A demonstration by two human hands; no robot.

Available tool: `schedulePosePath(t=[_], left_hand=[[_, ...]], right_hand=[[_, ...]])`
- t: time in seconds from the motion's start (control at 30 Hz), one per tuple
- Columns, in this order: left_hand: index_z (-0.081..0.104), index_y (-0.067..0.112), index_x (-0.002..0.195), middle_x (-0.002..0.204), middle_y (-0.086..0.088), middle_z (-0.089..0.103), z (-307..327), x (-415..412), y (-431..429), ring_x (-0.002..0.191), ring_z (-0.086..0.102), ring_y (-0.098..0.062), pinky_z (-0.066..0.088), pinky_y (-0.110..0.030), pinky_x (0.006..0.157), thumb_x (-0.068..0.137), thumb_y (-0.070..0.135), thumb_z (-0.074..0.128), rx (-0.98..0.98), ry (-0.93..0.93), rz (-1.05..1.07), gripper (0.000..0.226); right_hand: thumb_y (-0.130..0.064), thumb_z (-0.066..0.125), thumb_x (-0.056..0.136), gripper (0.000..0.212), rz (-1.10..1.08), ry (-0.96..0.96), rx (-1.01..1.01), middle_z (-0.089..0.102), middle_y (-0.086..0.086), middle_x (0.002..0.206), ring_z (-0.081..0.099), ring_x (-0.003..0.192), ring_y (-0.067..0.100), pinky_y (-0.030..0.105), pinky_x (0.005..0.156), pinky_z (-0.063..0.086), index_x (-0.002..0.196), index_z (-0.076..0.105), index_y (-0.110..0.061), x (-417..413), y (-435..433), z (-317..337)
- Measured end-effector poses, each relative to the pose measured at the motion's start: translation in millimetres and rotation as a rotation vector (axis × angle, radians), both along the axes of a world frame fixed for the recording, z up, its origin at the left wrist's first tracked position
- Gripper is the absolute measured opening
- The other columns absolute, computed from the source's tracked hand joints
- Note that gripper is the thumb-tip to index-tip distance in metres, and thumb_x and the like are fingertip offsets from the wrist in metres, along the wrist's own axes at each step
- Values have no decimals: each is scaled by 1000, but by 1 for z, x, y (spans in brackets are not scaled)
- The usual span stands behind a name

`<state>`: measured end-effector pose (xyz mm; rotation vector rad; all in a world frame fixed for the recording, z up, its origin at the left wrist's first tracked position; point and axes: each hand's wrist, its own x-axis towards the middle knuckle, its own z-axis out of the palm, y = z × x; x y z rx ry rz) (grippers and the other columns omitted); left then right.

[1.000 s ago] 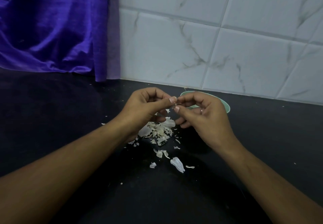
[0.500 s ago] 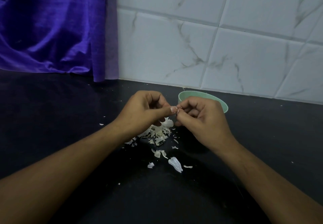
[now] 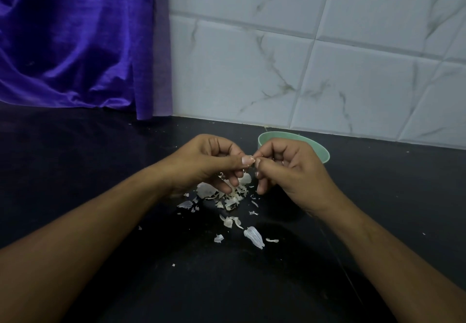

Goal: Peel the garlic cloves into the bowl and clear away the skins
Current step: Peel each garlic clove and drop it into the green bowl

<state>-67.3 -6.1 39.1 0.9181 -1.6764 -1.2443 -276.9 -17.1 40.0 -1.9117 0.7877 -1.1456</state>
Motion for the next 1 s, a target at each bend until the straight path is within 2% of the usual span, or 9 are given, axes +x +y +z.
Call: schedulePosePath(t=[0.23, 0.37, 0.5, 0.57, 0.63, 0.7, 0.8, 0.9, 1.0], left_hand=[[73, 12, 104, 87, -7, 73, -6, -8, -3, 74, 69, -20, 61, -48, 68, 84, 23, 83, -322, -50, 186, 25], [80, 20, 114, 93, 8, 73, -6, -7, -4, 82, 71, -10, 57, -28, 70, 94, 20, 78, -825, -341, 273, 21], [82, 21, 109, 92, 12, 73, -2, -6, -2, 81, 70, -9, 56, -33, 67, 94, 27, 76, -960, -379, 342, 17], [82, 20, 103, 90, 11, 74, -2, -8, 0, 81, 71, -11, 57, -35, 67, 93, 23, 78, -946, -336, 359, 11], [81, 18, 97, 89, 8, 75, -4, -12, 0, 82, 71, -14, 58, -39, 69, 92, 19, 79, -854, -240, 366, 5], [79, 15, 95, 88, 4, 74, -5, -15, -1, 81, 71, -13, 61, -41, 70, 92, 15, 79, -664, -70, 349, 3], [75, 7, 94, 79, -4, 72, -2, -16, 0, 73, 68, -13, 60, -30, 65, 93, 7, 75, -406, 170, 321, 2], [72, 4, 96, 87, -15, 76, 2, -13, 0, 72, 70, -12, 60, -29, 65, 94, 8, 73, -309, 225, 352, 5], [71, 5, 98, 89, -10, 79, 2, -12, -2, 71, 70, -12, 59, -26, 62, 97, 11, 70, -225, 238, 364, 6]], right_hand=[[3, 61, 95, 17, -27, -97, 236, 59, 9, 65, 63, 48, 21, 32, 52, 56, 81, 67, -4, 5, 3, 3], [2, 55, 98, 12, 29, -139, 343, 59, 8, 66, 62, 50, 19, 31, 53, 59, 88, 61, 0, 3, 2, 5], [0, 53, 99, 33, 106, -200, 445, 56, 4, 66, 57, 49, 15, 30, 52, 58, 74, 71, -12, 5, 2, 8], [0, 52, 98, 40, 127, -233, 487, 55, 3, 65, 54, 48, 13, 29, 51, 58, 69, 73, -17, 5, 3, 9], [-2, 53, 98, 29, 134, -228, 504, 54, 2, 65, 53, 48, 13, 29, 51, 57, 77, 70, -13, 5, 3, 9], [-3, 57, 98, 16, 131, -169, 477, 56, 2, 66, 55, 49, 14, 30, 52, 57, 86, 65, -10, 7, 4, 6], [-6, 60, 100, 9, 81, -57, 344, 64, 8, 74, 62, 53, 19, 31, 52, 58, 93, 65, -6, 6, 3, 2], [-16, 58, 104, 20, 34, -2, 224, 72, 17, 88, 69, 62, 24, 33, 56, 59, 103, 68, 0, 3, 1, 2], [-9, 67, 97, 14, 13, -17, 155, 74, 18, 86, 72, 66, 23, 33, 59, 61, 103, 73, 2, 2, 1, 1]])
